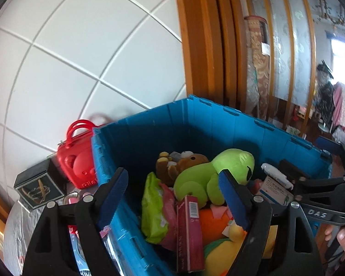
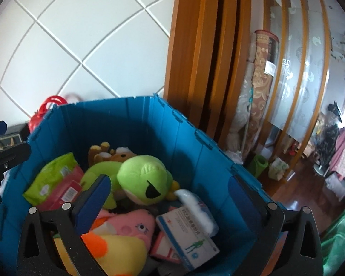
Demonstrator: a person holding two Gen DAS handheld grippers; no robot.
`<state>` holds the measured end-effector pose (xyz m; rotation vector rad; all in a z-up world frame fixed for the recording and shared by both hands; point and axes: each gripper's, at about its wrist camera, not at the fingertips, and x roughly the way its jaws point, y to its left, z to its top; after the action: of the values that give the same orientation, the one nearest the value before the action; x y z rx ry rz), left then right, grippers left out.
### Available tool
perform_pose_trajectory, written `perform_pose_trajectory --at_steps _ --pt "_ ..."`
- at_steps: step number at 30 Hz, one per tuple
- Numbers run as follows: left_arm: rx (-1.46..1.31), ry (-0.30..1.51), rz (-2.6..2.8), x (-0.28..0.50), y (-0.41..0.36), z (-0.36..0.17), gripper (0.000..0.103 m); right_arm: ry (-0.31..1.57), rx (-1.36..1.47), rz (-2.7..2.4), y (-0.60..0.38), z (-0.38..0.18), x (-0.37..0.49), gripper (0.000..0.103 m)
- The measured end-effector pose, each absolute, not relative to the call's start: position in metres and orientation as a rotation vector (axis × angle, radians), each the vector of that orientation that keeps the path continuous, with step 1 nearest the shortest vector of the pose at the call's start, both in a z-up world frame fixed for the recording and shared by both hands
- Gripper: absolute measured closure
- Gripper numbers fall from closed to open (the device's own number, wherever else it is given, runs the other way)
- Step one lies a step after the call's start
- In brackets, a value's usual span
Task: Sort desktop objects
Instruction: 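Open both tools to drop the wipes and sachet into the bin, then move both tools back over the items on the bed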
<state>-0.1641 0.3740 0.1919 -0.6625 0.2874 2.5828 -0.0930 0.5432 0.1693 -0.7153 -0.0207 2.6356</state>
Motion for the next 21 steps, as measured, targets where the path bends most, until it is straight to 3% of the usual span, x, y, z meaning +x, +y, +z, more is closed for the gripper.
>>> perform_pose_trajectory --at_steps 8,21 --pt "-0.572 0.105 2.637 -0.144 0.309 0.195 0.022 -0.027 -0.584 2.729 0.497 0.196 -0.063 0.000" --pt "-0.608 -0.008 2.787 -0.122 0.175 0.171 0.022 -0.001 -0.535 3.006 0.380 0.212 -0.054 0.000"
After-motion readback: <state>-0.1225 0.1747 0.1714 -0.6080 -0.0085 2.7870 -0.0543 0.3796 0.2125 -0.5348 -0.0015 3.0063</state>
